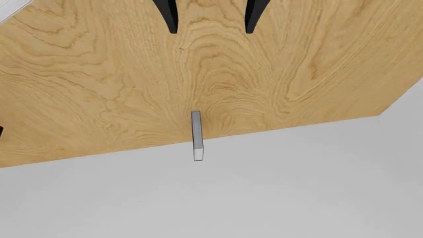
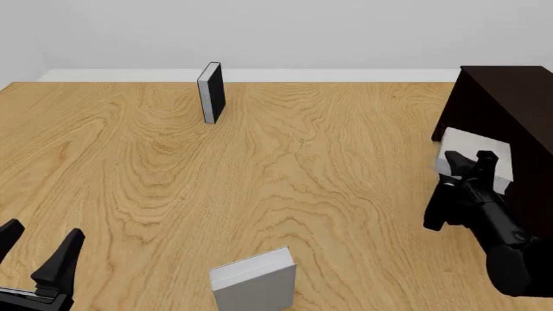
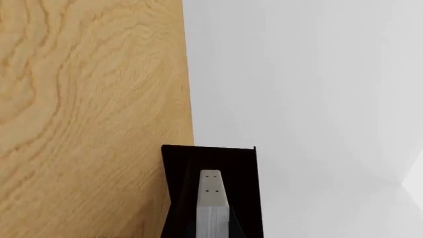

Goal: Pick up the book on the right and place it on the cabinet shelf.

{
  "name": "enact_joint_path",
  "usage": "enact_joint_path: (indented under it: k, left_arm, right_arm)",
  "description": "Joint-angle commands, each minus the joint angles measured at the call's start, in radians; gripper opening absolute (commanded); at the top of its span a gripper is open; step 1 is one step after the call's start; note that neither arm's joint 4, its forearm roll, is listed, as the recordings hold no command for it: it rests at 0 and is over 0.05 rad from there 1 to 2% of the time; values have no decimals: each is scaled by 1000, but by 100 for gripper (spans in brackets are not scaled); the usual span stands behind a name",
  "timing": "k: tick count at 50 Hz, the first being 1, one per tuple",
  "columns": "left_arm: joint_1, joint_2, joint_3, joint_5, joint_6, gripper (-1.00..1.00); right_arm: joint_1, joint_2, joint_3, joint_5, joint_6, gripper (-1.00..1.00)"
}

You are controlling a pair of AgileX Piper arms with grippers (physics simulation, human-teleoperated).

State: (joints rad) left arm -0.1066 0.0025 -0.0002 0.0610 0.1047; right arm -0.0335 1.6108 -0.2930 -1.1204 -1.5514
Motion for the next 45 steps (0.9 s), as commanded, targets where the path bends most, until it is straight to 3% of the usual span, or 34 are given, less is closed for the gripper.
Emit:
enact_joint_path:
  k: [1, 45]
  left_arm:
    - [1, 0, 0, 1, 2, 100]
    - [4, 1, 0, 3, 0, 100]
  right_arm:
    - [-27, 29, -22, -33, 23, -100]
    - [-139, 160, -149, -18, 17, -100]
